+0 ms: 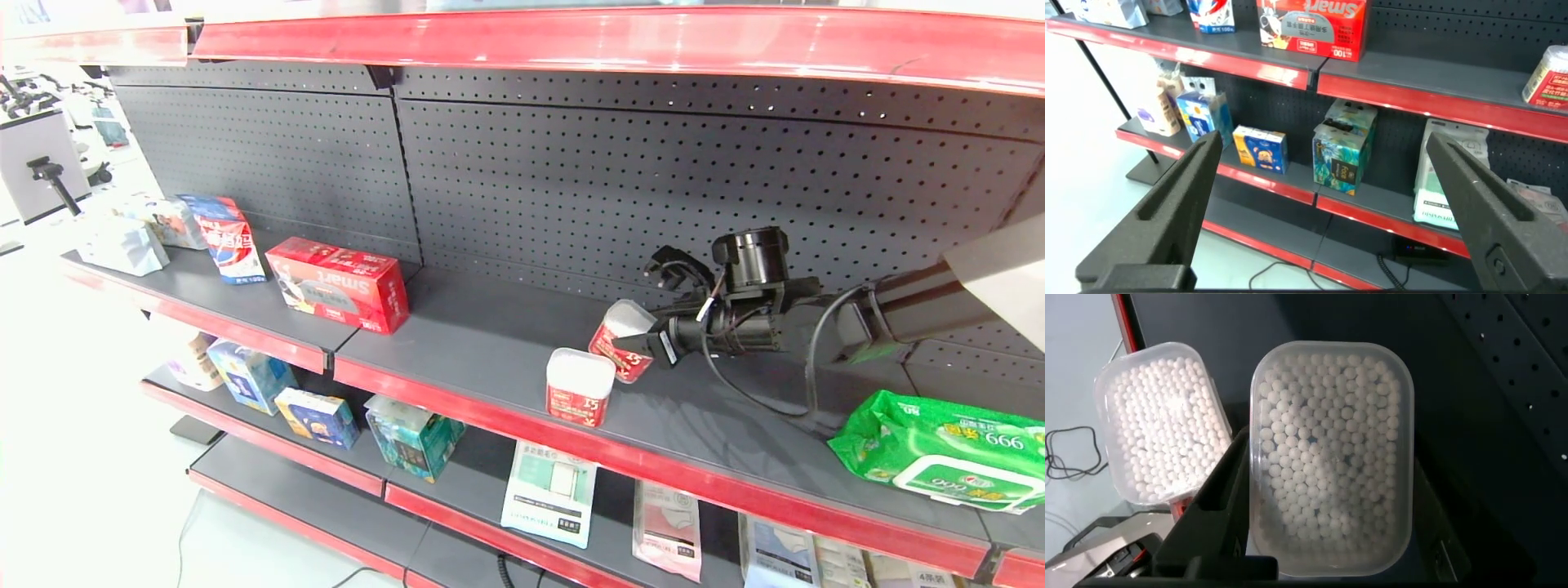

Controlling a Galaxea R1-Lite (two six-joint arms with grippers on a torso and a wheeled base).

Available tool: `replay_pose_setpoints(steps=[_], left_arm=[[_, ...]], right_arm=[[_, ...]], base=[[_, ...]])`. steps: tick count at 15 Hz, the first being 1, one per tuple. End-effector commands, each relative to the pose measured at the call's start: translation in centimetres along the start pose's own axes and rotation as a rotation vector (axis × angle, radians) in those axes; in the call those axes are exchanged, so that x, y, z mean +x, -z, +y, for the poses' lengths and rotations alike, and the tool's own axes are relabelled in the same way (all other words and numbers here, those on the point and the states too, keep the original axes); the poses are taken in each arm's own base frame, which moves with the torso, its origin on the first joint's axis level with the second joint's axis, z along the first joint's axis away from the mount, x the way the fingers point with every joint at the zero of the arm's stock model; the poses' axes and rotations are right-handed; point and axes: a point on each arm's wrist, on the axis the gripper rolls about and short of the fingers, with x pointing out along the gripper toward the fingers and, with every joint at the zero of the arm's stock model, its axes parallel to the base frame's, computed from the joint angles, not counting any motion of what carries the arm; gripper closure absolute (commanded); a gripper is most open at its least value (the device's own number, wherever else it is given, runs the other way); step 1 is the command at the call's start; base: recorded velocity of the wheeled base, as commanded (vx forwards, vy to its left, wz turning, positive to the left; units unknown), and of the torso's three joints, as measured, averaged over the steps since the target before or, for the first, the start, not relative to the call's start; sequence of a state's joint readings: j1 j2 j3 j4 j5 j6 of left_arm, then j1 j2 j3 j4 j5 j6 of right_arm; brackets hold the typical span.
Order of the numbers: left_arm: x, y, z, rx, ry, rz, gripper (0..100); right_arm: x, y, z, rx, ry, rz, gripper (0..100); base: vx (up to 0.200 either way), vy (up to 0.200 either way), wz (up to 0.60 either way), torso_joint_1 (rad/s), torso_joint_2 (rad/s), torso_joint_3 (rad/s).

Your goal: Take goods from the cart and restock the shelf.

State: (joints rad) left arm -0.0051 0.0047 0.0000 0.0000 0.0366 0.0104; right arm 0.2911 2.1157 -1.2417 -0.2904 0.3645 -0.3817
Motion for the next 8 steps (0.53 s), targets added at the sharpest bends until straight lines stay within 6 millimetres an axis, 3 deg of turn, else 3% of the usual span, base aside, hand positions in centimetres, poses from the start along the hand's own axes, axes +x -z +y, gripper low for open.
replay_pose_setpoints(steps=[1,8], left_arm=[[0.00,0.00,0.00,0.000,0.001,0.000,0],[0.00,0.00,0.00,0.000,-0.001,0.000,0]], right_arm=[[0.84,0.01,0.05,-0.004,-0.009,-0.001,100],[1.61,-0.33,0.16,-0.015,-0.030,-0.015,100]], base=[[0.000,0.000,0.00,0.000,0.00,0.000],[0.000,0.000,0.00,0.000,0.00,0.000]])
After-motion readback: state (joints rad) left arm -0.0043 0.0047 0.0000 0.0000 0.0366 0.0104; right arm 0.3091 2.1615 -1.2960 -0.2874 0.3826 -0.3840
